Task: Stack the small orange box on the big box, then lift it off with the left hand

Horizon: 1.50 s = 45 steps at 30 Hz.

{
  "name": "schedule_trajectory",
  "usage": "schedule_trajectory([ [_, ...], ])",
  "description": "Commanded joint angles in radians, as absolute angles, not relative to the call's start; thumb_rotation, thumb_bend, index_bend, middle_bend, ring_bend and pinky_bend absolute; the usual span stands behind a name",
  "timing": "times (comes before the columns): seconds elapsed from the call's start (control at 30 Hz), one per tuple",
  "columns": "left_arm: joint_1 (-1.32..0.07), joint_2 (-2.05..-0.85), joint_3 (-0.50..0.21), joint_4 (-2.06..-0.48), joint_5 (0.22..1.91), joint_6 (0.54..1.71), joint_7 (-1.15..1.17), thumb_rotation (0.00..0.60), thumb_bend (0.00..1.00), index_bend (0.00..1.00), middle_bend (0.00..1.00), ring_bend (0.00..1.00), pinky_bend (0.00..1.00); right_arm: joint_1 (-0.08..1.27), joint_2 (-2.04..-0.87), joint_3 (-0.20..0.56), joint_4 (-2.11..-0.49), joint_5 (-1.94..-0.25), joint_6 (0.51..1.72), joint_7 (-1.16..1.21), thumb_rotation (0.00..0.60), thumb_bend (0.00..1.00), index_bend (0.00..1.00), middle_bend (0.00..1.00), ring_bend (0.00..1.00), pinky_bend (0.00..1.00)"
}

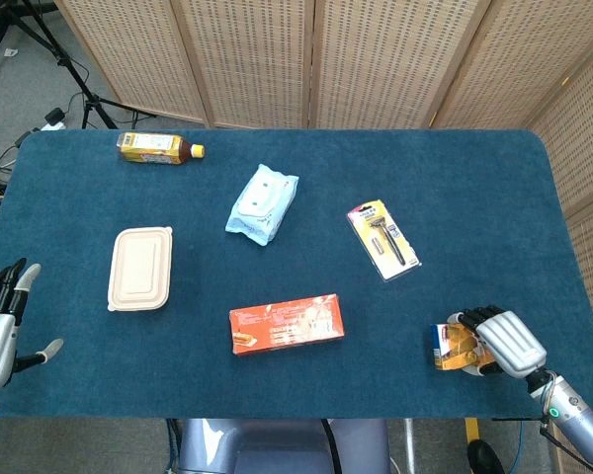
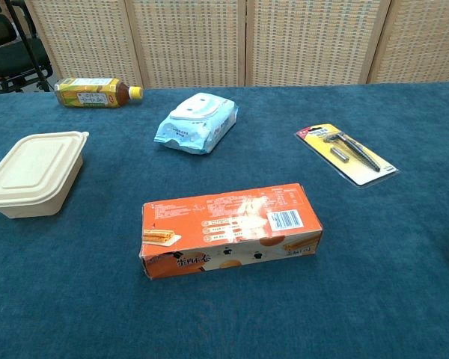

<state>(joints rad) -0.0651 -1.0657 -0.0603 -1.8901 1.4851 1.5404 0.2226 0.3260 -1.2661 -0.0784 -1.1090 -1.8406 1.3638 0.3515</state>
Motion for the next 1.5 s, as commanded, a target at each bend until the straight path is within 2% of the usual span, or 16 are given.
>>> schedule_trajectory([
  [0.03, -0.065, -1.063, -0.062, -1.892, 1.481, 1.539, 0.217, 0.600, 0.00, 0.00, 0.00, 0.00, 0.00, 0.383, -1.209, -0.051, -1.235, -1.897, 1.400, 0.303, 0.600, 0.15, 0.59, 0.71, 0.76, 0.64],
  [0.2, -0.062, -1.054, -0.062, -1.894, 1.485, 1.543, 0.199, 0.600, 0.00, 0.00, 0.00, 0.00, 0.00, 0.485, -1.127, 0.010, -1.469, -1.924, 1.311, 0.122, 0.600, 0.15, 0.59, 0.71, 0.77, 0.65],
  [0.4, -0.059, -1.033, -0.072, -1.892, 1.472, 1.548, 0.148, 0.600, 0.00, 0.00, 0.00, 0.00, 0.00, 0.614, -1.121, 0.104, -1.756, -1.779, 1.045, -0.060, 0.600, 0.16, 0.59, 0.71, 0.77, 0.65],
  [0.57, -0.068, -1.020, -0.075, -1.891, 1.452, 1.522, 0.127, 0.600, 0.00, 0.00, 0.00, 0.00, 0.00, 0.724, -1.234, 0.201, -1.862, -1.541, 0.842, -0.281, 0.600, 0.16, 0.59, 0.71, 0.77, 0.65],
  [0.63, -0.069, -1.018, -0.076, -1.891, 1.448, 1.520, 0.123, 0.600, 0.00, 0.00, 0.00, 0.00, 0.00, 0.760, -1.293, 0.228, -1.862, -1.451, 0.805, -0.372, 0.600, 0.16, 0.59, 0.71, 0.77, 0.65],
  [0.87, -0.071, -1.006, -0.077, -1.890, 1.439, 1.507, 0.095, 0.600, 0.00, 0.00, 0.00, 0.00, 0.00, 0.891, -1.533, 0.271, -1.790, -1.143, 0.816, -0.731, 0.600, 0.16, 0.59, 0.71, 0.77, 0.65],
  [1.1, -0.083, -0.996, -0.082, -1.882, 1.419, 1.480, 0.074, 0.600, 0.00, 0.00, 0.00, 0.00, 0.00, 0.978, -1.719, 0.267, -1.776, -0.851, 0.959, -0.957, 0.600, 0.13, 0.59, 0.68, 0.76, 0.65],
  [1.13, -0.085, -0.996, -0.083, -1.882, 1.416, 1.477, 0.073, 0.600, 0.00, 0.00, 0.00, 0.00, 0.00, 0.988, -1.740, 0.269, -1.774, -0.826, 0.981, -0.979, 0.600, 0.09, 0.53, 0.62, 0.71, 0.64],
  [1.2, -0.086, -0.995, -0.084, -1.882, 1.412, 1.474, 0.074, 0.600, 0.00, 0.00, 0.00, 0.00, 0.00, 1.005, -1.781, 0.275, -1.759, -0.784, 1.023, -1.009, 0.600, 0.01, 0.29, 0.35, 0.42, 0.52],
  [1.23, -0.087, -0.995, -0.084, -1.883, 1.410, 1.473, 0.075, 0.600, 0.00, 0.00, 0.00, 0.00, 0.00, 1.015, -1.805, 0.276, -1.746, -0.749, 1.040, -1.025, 0.600, 0.00, 0.13, 0.16, 0.21, 0.37],
  [1.27, -0.087, -0.995, -0.085, -1.884, 1.408, 1.473, 0.075, 0.600, 0.00, 0.00, 0.00, 0.00, 0.00, 1.024, -1.819, 0.279, -1.742, -0.703, 1.052, -1.040, 0.600, 0.00, 0.03, 0.04, 0.06, 0.23],
  [1.3, -0.087, -0.995, -0.085, -1.884, 1.408, 1.474, 0.075, 0.600, 0.00, 0.00, 0.00, 0.00, 0.00, 1.029, -1.828, 0.287, -1.751, -0.643, 1.061, -1.045, 0.600, 0.00, 0.00, 0.00, 0.01, 0.15],
  [1.37, -0.088, -0.995, -0.088, -1.880, 1.402, 1.472, 0.071, 0.600, 0.00, 0.00, 0.00, 0.00, 0.00, 1.034, -1.830, 0.334, -1.790, -0.600, 1.098, -1.023, 0.600, 0.00, 0.00, 0.00, 0.00, 0.06],
  [1.5, -0.095, -0.999, -0.090, -1.875, 1.394, 1.462, 0.073, 0.600, 0.00, 0.00, 0.00, 0.00, 0.00, 1.032, -1.770, 0.358, -1.896, -0.612, 1.149, -1.010, 0.600, 0.00, 0.00, 0.00, 0.00, 0.00],
])
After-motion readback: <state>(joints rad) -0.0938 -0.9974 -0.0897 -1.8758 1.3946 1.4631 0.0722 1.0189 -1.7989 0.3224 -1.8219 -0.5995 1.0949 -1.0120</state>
